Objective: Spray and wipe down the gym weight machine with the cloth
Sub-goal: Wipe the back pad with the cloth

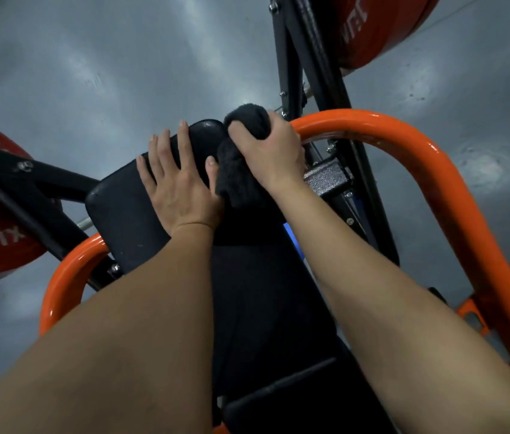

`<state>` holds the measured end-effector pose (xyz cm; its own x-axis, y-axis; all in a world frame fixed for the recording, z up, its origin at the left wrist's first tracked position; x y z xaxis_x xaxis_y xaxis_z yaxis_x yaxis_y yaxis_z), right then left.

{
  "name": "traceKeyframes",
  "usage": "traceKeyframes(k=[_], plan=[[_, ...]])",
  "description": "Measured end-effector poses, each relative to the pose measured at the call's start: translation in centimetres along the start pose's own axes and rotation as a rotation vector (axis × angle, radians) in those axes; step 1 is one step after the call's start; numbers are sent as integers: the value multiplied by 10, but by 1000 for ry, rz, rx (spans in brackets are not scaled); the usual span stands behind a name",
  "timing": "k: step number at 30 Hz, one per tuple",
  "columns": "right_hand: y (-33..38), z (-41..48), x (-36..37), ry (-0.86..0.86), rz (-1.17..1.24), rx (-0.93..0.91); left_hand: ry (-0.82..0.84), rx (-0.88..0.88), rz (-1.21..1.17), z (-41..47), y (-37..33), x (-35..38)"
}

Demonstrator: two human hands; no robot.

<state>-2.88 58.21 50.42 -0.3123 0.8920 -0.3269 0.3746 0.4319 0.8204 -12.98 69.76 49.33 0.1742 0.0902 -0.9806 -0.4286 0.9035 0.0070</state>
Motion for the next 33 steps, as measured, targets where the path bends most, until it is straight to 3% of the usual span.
traceKeyframes(k=[6,13,17,22,25,28,33], plan=[[-72,-25,-22,86,227,93,-6,-15,-17,-2,0,1],[-217,-127,-84,55,244,473,-5,-11,-20,-2,-2,0],[-195,-117,-76,-5,186,391,-14,-16,-24,-2,-1,0],[-88,-43,-25,15,171,140,-36,-4,-8,-2,0,3],[-57,-13,-6,24,192,84,-53,0,2,-1,2,4],[-90,-21,-16,64,350,121,-56,3,2,-1,1,3],[-196,-127,-72,7,201,173,-48,1,-12,-2,0,4]])
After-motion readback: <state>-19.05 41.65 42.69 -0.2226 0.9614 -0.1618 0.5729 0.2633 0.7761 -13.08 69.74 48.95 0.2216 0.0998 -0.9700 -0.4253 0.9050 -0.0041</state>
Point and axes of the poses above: each hand's wrist, its own z-axis towards the middle knuckle, its own x-axis out of the palm, y = z × x, the point moved 2 cm from there along z, towards the middle knuckle, and after that the axes turned 12 degrees about x, right-handed, at the moved point
